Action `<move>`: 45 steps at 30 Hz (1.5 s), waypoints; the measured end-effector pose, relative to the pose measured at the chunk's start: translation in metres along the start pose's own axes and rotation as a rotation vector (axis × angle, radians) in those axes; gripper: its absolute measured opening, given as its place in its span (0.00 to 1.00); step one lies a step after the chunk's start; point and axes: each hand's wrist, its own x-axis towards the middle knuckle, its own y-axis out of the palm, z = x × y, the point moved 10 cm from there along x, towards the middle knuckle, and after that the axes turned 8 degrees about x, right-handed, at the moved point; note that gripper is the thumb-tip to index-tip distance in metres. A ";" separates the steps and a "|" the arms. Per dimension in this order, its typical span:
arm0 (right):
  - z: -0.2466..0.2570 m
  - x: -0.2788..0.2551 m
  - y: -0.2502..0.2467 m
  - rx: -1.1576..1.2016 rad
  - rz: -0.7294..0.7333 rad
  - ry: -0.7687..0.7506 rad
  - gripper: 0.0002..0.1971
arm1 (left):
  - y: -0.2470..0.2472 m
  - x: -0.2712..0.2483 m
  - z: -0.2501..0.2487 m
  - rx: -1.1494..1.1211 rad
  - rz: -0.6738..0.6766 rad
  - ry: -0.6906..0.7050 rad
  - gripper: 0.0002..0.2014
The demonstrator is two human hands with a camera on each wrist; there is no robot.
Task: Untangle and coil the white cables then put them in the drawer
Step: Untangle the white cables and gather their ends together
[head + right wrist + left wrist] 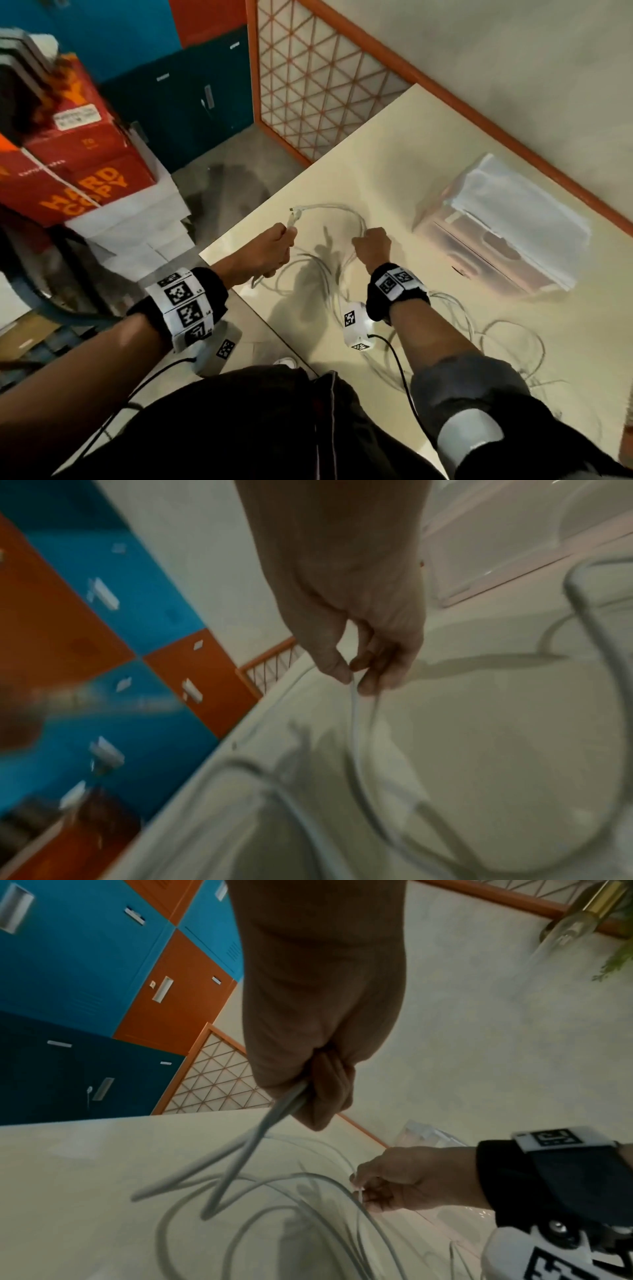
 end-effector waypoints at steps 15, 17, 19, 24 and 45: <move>0.067 -0.145 -0.022 0.108 0.454 -0.552 0.10 | 0.048 0.030 -0.061 -0.383 0.143 0.021 0.15; 0.054 -0.147 -0.027 0.117 0.436 -0.505 0.12 | 0.056 0.027 -0.070 -0.327 0.165 0.087 0.12; 0.038 -0.137 -0.046 0.138 0.307 -0.382 0.19 | 0.067 0.021 -0.079 -0.287 0.219 0.145 0.12; 0.008 -0.115 -0.117 0.506 -0.189 -0.146 0.20 | 0.106 -0.003 -0.098 -0.080 0.442 0.258 0.13; 0.003 -0.139 -0.169 1.039 -0.135 -0.252 0.04 | 0.145 -0.020 -0.117 0.130 0.422 0.471 0.18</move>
